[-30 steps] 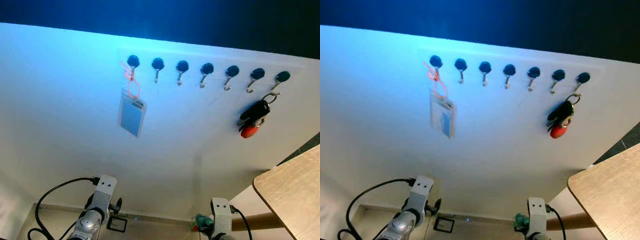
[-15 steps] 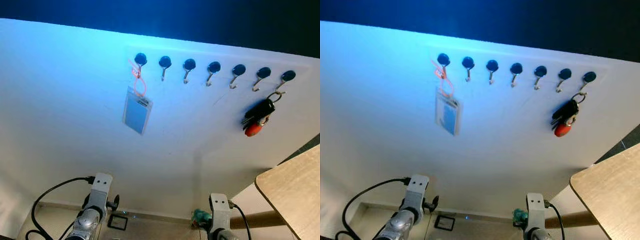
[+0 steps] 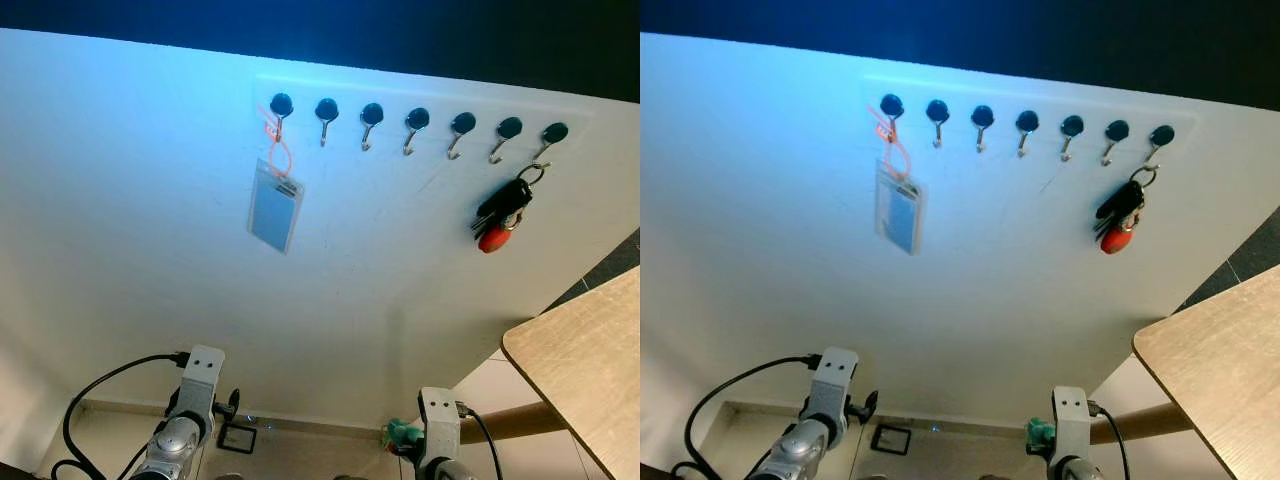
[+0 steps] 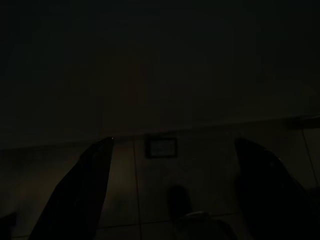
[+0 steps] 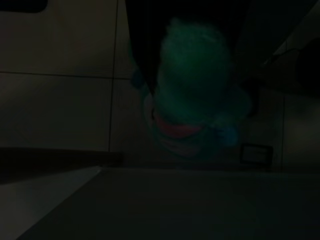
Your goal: Hang keys on a hook
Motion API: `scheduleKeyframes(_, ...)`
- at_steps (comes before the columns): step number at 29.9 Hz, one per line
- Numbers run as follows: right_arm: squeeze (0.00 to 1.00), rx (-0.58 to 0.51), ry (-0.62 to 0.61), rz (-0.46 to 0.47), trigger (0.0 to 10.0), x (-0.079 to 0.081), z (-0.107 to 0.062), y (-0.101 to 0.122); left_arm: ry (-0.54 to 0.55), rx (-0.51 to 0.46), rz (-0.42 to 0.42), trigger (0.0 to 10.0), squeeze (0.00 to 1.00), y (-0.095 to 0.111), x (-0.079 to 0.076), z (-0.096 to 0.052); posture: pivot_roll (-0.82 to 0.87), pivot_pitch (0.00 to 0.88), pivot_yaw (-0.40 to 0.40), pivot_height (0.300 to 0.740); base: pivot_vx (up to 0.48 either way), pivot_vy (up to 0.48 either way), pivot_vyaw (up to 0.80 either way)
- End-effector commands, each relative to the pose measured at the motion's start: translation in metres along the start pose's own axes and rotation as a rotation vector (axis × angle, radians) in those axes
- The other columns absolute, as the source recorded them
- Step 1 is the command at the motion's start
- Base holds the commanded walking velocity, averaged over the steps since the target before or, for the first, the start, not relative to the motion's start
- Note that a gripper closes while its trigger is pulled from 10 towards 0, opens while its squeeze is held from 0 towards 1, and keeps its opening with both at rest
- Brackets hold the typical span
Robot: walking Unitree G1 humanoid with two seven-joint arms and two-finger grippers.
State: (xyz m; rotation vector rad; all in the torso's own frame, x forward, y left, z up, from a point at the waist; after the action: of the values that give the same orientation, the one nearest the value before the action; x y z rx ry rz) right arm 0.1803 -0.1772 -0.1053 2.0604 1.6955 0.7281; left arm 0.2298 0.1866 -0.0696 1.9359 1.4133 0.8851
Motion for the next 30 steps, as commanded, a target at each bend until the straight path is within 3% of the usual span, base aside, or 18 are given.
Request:
scheduleKeyframes(1, 0.00, -0.003, -0.005, -0.003, 10.0, -0.0016, -0.0004, -0.0001, -0.003, -0.002, -0.001, 10.0, 0.00, 0.0014, -0.0001, 0.0006, 0.10, 0.000, -0.094, 0.740, -0.398, 0.000, 0.00)
scheduleKeyframes(20, 0.00, -0.001, -0.009, 0.000, 10.0, -0.0031, -0.0009, -0.0012, -0.004, -0.004, -0.001, 10.0, 0.00, 0.0033, -0.0005, 0.0016, 0.09, 0.000, -0.093, 0.740, -0.367, 0.000, 0.00)
scheduleKeyframes(30, 0.00, -0.004, -0.010, 0.002, 10.0, -0.0033, -0.0007, 0.0000, -0.003, 0.001, 0.004, 10.0, 0.00, 0.0047, -0.0005, 0.0027, 0.09, 0.000, -0.093, 0.740, 0.000, 0.000, 0.00)
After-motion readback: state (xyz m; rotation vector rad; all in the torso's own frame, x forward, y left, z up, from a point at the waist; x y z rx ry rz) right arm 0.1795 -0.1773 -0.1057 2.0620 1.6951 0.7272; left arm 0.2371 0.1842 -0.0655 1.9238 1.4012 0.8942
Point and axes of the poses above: a point about 5 cm out from each wrist's last joint towards the gripper, its own z axis pointing out of the wrist towards the gripper, its own y axis along the axis of the wrist's last joint, x = y × z, the point moved 2 cm from there along z, pointing out of the wrist towards the gripper, and after that the axes turned 6 degrees about z, right-handed, at the moved point
